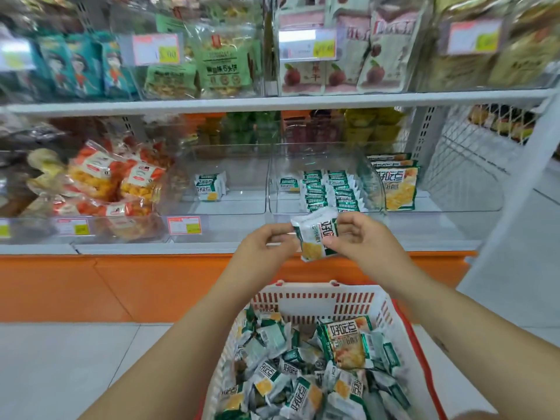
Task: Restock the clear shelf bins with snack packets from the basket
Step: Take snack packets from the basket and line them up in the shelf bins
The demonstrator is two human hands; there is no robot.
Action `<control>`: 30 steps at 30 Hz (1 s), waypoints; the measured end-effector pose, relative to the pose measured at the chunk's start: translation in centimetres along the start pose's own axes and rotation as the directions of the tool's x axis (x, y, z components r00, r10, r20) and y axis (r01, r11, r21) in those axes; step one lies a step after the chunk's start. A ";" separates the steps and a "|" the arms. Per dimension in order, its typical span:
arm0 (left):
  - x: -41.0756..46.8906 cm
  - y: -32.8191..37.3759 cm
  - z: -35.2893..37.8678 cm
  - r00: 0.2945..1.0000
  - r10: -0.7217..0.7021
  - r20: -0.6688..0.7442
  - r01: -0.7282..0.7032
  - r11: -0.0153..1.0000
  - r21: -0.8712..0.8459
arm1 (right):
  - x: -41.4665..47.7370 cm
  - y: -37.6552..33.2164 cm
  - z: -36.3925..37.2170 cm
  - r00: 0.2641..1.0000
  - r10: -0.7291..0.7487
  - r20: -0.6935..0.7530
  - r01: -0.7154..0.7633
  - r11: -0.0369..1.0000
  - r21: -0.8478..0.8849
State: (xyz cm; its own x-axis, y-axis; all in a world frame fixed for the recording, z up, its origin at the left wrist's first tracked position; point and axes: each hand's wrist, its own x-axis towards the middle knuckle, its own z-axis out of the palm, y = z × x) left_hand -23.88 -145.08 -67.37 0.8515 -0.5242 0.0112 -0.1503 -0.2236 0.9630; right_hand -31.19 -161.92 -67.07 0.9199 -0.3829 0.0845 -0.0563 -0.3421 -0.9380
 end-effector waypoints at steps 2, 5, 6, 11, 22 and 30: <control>1.6 0.2 -1.2 0.997 0.021 -0.077 -0.017 0.998 0.052 | 2.0 -0.8 -0.6 0.996 -0.061 -0.057 0.058 0.996 -0.066; 5.7 0.1 -3.1 0.976 0.079 -0.205 -0.046 0.986 0.162 | 6.9 -1.3 -0.7 0.982 -0.150 -0.118 0.126 0.974 -0.188; 7.5 -0.1 -3.6 0.968 0.101 -0.231 -0.052 0.976 0.210 | 8.9 -1.2 -0.6 0.977 -0.167 -0.129 0.135 0.965 -0.224; 16.0 -1.3 -4.7 0.962 0.142 -0.232 -0.061 0.943 0.327 | 19.8 1.0 1.2 0.968 -0.201 -0.152 0.151 0.945 -0.290; 23.0 -5.1 -4.4 0.991 0.100 -0.086 -0.098 0.995 0.022 | 32.2 6.6 4.3 0.980 -0.151 0.127 0.197 0.765 -0.613; 23.7 -6.2 -5.0 0.995 0.095 -0.007 -0.095 0.994 -0.060 | 36.7 6.9 5.9 0.977 -0.104 0.188 0.213 0.566 -0.796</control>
State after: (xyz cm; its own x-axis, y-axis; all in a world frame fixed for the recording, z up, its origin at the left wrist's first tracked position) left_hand -0.24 -152.04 -71.74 0.8367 -0.5376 0.1047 -0.2006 -0.1229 0.9719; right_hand 4.52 -173.25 -72.48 0.9772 -0.1773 0.1170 -0.1446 -0.9587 -0.2448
